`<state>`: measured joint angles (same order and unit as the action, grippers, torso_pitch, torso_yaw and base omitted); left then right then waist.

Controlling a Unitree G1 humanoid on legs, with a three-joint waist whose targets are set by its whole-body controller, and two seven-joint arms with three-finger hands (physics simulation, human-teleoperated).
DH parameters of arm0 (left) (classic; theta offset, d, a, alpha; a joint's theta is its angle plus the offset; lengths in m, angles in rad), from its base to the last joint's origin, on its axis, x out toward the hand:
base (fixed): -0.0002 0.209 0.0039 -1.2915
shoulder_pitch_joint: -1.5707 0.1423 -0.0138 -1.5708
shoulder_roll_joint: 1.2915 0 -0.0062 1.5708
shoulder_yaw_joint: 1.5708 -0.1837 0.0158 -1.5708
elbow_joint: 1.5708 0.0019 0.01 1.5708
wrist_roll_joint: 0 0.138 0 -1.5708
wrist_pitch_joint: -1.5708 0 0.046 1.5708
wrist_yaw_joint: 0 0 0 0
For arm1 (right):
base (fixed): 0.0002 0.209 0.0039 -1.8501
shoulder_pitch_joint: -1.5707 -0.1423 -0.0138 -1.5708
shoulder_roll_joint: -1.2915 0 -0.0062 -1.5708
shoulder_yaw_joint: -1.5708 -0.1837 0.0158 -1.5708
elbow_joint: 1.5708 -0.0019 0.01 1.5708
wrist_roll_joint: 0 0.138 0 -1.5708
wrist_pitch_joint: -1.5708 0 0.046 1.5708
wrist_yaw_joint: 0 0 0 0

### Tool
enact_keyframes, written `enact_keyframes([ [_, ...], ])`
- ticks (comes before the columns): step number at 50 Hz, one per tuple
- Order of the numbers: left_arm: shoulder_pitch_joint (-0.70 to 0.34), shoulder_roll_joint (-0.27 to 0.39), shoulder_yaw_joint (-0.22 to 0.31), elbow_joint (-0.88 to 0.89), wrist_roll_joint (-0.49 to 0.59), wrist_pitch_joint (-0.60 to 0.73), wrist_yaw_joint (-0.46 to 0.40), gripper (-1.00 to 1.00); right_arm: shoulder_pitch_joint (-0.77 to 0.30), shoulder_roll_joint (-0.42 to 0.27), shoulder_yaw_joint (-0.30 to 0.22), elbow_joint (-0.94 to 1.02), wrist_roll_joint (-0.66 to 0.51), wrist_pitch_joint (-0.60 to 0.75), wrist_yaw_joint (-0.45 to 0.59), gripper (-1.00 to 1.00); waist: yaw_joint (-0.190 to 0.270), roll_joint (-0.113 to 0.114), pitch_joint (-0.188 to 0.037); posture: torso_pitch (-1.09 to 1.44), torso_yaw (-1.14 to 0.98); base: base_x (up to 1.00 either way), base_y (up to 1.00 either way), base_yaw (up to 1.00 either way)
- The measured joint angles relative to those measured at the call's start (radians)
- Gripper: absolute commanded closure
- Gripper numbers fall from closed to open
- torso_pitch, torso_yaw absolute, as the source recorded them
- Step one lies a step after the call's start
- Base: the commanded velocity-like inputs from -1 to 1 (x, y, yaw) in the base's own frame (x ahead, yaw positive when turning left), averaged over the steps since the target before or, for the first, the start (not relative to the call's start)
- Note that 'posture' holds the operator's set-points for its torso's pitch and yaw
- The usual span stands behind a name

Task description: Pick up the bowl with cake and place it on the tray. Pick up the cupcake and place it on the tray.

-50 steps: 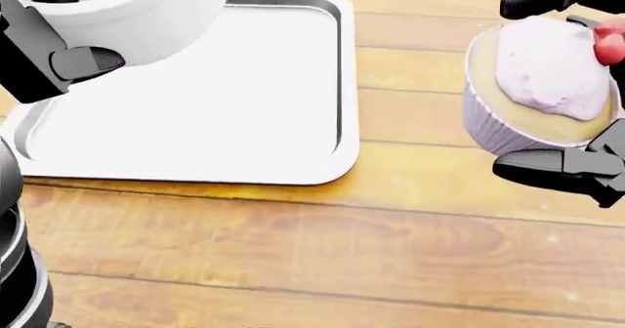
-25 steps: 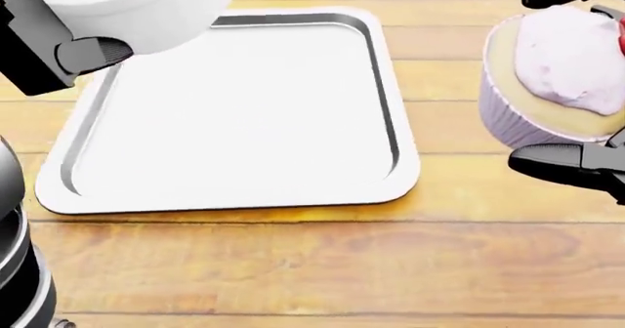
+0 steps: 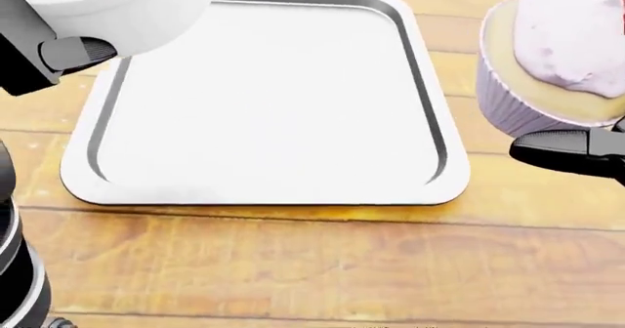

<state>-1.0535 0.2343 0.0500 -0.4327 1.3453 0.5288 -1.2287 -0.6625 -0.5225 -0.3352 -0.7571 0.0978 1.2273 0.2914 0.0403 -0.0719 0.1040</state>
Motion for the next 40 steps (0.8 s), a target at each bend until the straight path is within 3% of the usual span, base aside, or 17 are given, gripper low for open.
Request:
enact_keyframes([
  [2,-0.014,-0.002,-0.011,0.011,-0.002,-0.004,-0.001,1.0,-0.021,-0.015,-0.004,0.006,0.003,0.009,-0.001,1.0,0.009,-0.021,-0.006,0.0,0.0,0.0,0.0,0.0],
  [8,-0.037,-0.036,-0.035,0.103,-0.037,-0.031,0.041,1.0,-0.012,-0.013,-0.017,0.01,0.003,0.006,-0.013,1.0,0.0,0.01,-0.021,0.0,0.0,0.0,0.0,0.0],
  [16,-0.015,-0.047,-0.052,0.264,-0.078,-0.08,0.179,1.0,-0.001,-0.016,-0.022,0.003,0.018,0.003,-0.02,1.0,-0.021,0.025,-0.027,0.0,0.0,0.0,0.0,0.0],
  [23,0.025,-0.041,-0.022,0.414,-0.093,-0.112,0.3,1.0,0.001,-0.017,-0.018,0.005,0.027,0.003,-0.028,1.0,-0.029,0.03,-0.038,0.0,0.0,0.0,0.0,0.0],
  [29,0.023,-0.027,-0.036,0.459,-0.106,-0.132,0.366,1.0,-0.001,-0.022,-0.023,0.006,0.031,0.005,-0.033,1.0,-0.029,0.027,-0.036,0.0,0.0,0.0,0.0,0.0],
  [40,0.035,-0.004,-0.021,0.589,-0.141,-0.138,0.432,1.0,0.003,-0.028,-0.026,0.016,0.043,-0.012,-0.036,1.0,-0.028,0.023,-0.042,0.0,0.0,0.0,0.0,0.0],
])
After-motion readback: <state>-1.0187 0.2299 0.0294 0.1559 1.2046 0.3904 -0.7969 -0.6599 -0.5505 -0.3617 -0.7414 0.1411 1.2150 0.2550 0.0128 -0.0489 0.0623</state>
